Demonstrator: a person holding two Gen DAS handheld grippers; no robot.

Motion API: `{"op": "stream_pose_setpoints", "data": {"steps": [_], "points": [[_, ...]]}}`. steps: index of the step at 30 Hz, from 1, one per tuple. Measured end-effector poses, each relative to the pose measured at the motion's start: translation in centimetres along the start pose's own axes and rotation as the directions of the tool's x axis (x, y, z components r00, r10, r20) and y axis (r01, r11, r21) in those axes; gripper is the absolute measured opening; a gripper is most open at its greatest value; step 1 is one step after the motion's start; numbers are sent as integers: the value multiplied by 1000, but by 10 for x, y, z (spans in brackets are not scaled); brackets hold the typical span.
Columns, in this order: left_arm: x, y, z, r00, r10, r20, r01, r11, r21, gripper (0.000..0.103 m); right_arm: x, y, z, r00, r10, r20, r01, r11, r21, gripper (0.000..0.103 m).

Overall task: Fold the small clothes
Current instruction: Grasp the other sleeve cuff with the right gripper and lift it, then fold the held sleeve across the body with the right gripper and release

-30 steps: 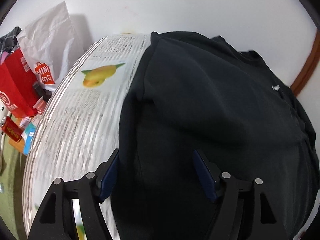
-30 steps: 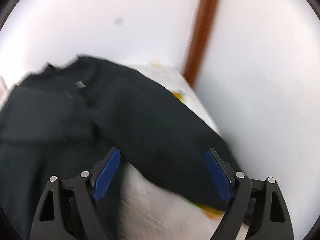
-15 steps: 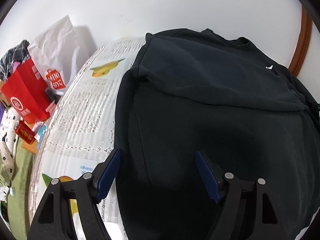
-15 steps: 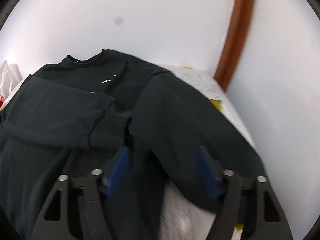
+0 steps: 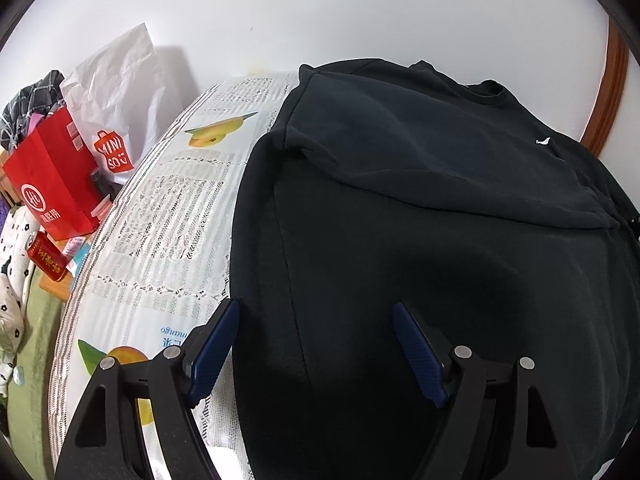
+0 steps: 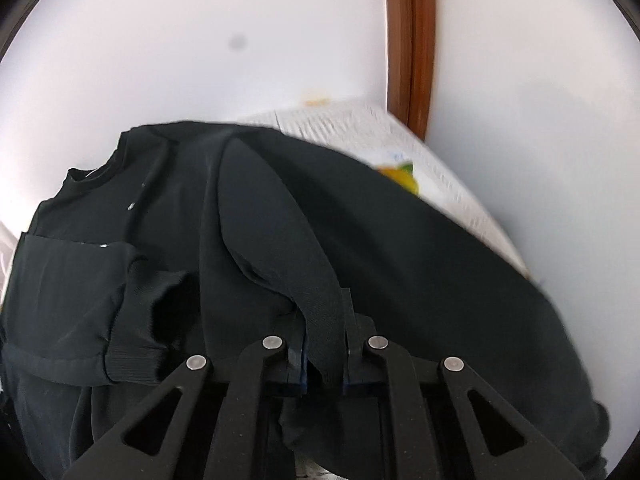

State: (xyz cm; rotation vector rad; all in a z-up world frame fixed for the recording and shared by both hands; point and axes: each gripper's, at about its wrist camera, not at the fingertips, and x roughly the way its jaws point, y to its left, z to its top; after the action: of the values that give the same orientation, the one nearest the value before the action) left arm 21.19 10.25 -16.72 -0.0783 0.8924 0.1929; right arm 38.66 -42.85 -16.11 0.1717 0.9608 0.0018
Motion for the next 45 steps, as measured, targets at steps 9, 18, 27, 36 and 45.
{"op": "stream_pose_setpoints", "data": {"steps": [9, 18, 27, 36, 45], "points": [[-14, 0, -5, 1000, -22, -10, 22, 1000, 15, 77, -62, -38, -46, 993, -66, 100, 66, 998, 4, 68], [-39, -3, -18, 996, -89, 23, 89, 996, 9, 77, -95, -134, -111, 956, -288, 60, 292, 955, -60, 81], [-40, -4, -27, 998, -68, -9, 67, 997, -23, 77, -89, -171, -117, 982, -189, 22, 187, 979, 81, 23], [-46, 8, -35, 998, 70, -10, -69, 997, 34, 77, -182, -105, -83, 943, -177, 281, 178, 984, 23, 16], [-36, 15, -42, 999, 38, 17, -38, 999, 18, 78, -222, 72, -39, 920, 140, 367, -84, 983, -165, 16]]}}
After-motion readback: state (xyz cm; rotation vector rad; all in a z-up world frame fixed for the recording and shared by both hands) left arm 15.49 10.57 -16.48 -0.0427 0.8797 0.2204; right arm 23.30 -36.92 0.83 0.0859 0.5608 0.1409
